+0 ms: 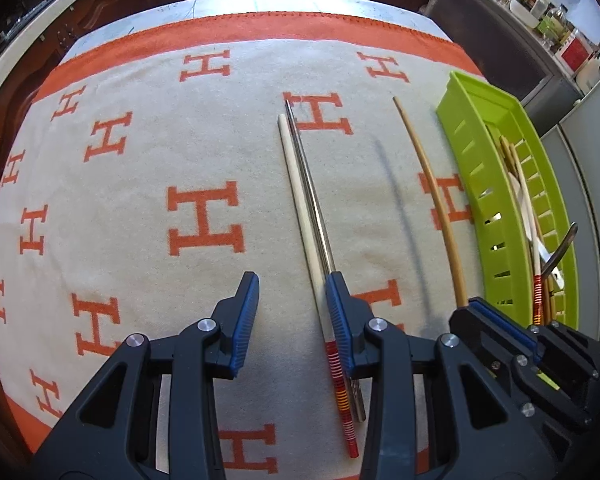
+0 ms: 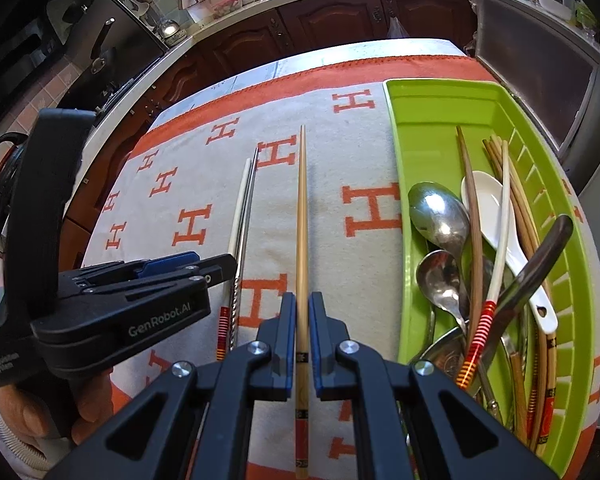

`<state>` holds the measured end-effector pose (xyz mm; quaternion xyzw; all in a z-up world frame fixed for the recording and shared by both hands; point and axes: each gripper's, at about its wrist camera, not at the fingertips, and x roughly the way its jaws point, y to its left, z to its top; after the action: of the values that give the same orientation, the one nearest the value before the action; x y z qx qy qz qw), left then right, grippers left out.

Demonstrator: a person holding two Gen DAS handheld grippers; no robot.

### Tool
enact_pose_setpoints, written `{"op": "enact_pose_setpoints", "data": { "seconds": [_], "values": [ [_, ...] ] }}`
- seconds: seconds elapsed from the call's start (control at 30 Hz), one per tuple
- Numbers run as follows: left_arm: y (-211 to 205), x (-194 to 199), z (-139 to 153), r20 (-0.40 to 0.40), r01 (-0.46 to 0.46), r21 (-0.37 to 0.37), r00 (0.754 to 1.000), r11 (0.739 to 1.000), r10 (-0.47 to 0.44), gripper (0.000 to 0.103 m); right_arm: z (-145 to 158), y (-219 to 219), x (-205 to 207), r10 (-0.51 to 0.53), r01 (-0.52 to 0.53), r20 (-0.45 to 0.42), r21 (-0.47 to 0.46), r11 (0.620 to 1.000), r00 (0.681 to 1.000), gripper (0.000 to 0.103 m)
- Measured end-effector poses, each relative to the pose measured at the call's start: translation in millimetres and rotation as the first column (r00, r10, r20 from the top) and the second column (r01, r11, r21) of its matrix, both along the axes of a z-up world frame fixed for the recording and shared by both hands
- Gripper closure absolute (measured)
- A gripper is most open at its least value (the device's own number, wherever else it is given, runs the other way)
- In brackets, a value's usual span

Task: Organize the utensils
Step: 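Grasp the last red-banded chopstick with the left gripper, then carry both chopsticks into the green tray and open both grippers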

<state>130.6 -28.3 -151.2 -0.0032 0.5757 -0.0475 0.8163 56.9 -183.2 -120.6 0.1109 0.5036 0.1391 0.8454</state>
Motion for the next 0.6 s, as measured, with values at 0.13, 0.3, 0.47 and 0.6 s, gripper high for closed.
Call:
{"op": "enact_pose_setpoints", "data": {
  "seconds": [0.13,0.3,0.47,0.6],
  "values": [
    [-6.0,0.4,-4.9,0.010,0.001,0.083,1.000,0.997,-0.002,0.071,1.0,-3.3,-2.6,-0.004,0.004,0.007,0.007,1.000,1.000,0.097],
    [-11.9,-3.5,-5.4,0.029,0.027,0.089,0.999,0.996,-0.030,0.086,3.6,-9.2,-7.0,-0.009,0.009,0.017,0.018,1.000,1.000,0.097],
    [-14.3,-10.8,1.0,0.011,0.036,0.055,0.999,0.998,-0.037,0.100,9.8,-16.0,-12.6,-0.016,0.015,0.036,0.032,0.999,0.999,0.097],
    [-15.7,-19.4,18.8,0.018,0.035,-0.003,0.999,0.999,-0.035,0.100,20.7,-28.4,-20.3,-0.034,0.030,0.063,0.059,0.998,0.997,0.097]
  ]
}}
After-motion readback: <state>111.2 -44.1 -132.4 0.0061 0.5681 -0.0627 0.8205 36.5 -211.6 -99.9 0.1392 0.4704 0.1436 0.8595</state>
